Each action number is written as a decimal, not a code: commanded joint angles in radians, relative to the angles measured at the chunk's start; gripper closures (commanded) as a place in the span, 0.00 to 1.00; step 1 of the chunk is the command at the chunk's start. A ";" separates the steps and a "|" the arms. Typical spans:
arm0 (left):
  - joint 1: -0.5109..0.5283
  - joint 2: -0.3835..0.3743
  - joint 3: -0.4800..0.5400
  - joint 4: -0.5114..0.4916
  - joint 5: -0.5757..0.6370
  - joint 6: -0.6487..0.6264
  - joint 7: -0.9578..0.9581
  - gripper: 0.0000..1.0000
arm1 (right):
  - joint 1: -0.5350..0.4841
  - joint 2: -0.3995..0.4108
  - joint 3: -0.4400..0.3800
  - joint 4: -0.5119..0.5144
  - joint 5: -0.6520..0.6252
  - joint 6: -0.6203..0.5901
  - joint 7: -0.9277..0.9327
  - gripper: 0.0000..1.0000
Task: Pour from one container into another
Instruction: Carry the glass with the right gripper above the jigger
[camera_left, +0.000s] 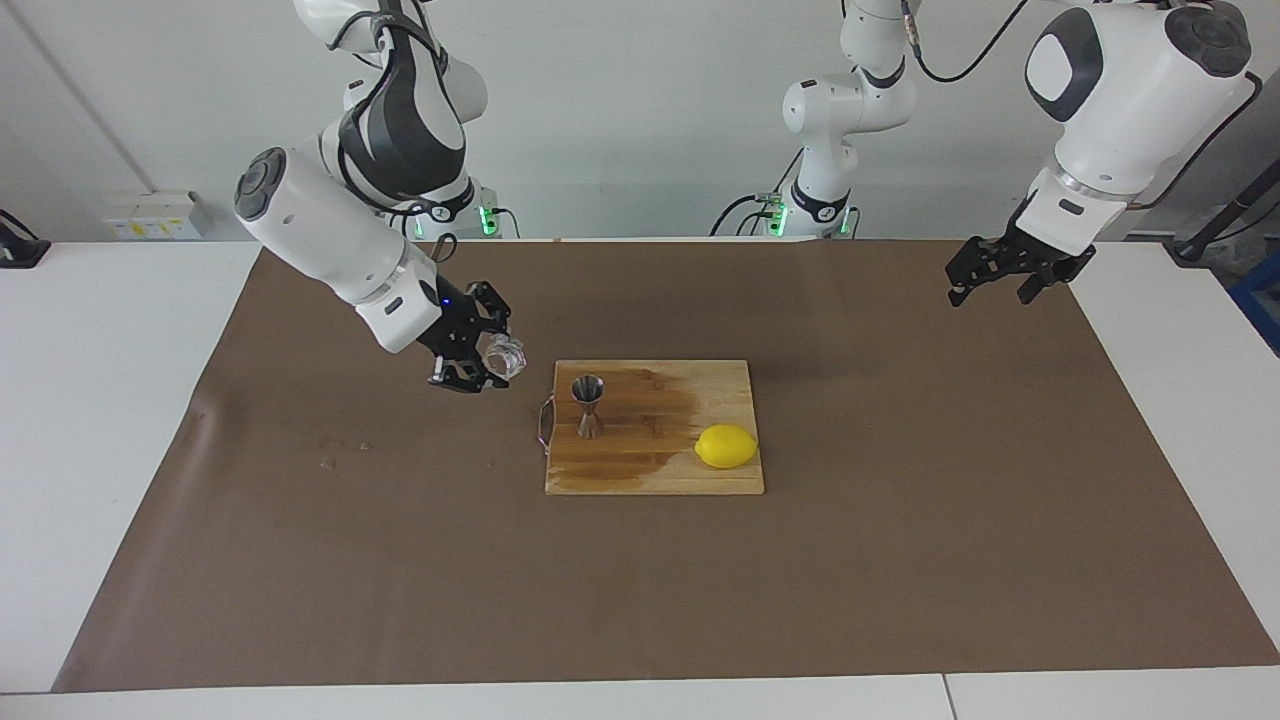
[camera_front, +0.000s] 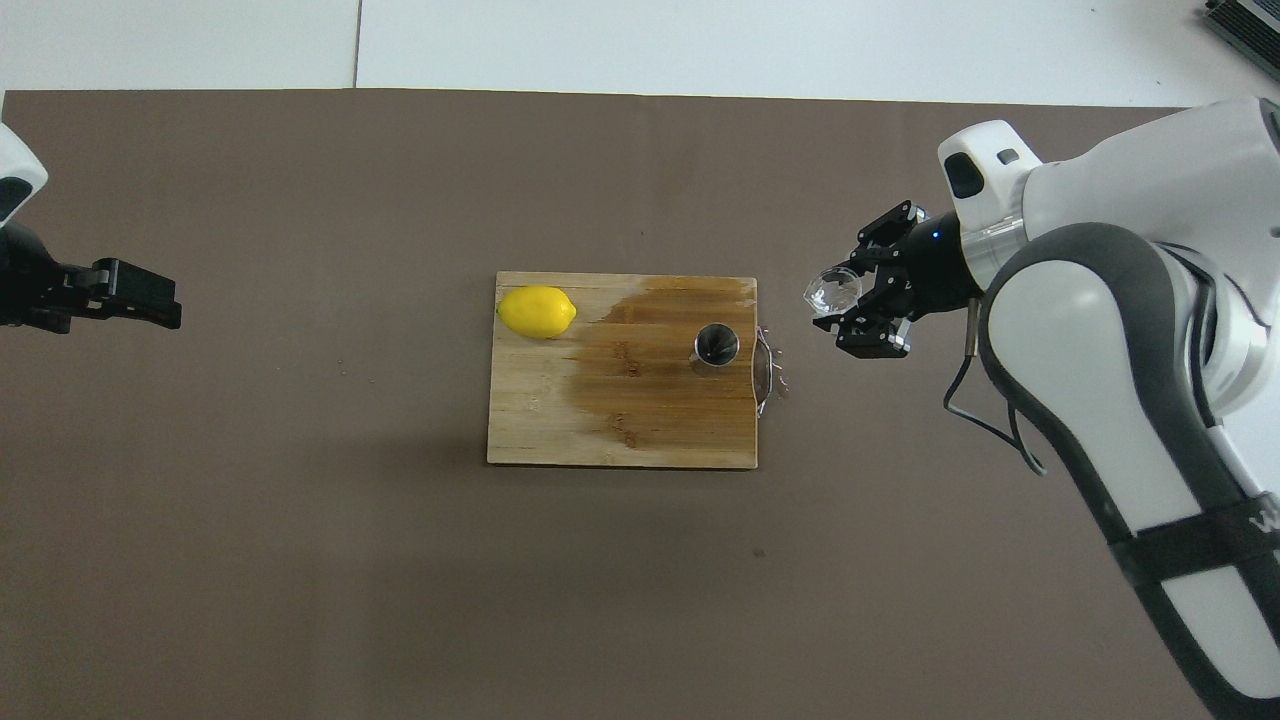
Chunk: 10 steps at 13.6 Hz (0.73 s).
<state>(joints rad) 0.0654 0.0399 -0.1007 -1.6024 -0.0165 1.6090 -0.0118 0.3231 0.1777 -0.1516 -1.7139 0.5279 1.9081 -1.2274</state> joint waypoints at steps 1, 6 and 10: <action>0.007 -0.025 -0.002 -0.022 0.010 -0.011 0.001 0.00 | 0.045 -0.024 0.001 -0.027 -0.063 0.005 0.094 0.61; 0.007 -0.025 -0.002 -0.022 0.010 -0.011 0.001 0.00 | 0.103 -0.033 0.001 -0.038 -0.133 0.000 0.172 0.61; 0.007 -0.025 -0.004 -0.022 0.010 -0.011 0.001 0.00 | 0.148 -0.041 0.001 -0.049 -0.210 0.002 0.256 0.61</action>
<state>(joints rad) 0.0655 0.0398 -0.1006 -1.6025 -0.0165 1.6076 -0.0118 0.4482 0.1722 -0.1515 -1.7289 0.3634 1.9075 -1.0309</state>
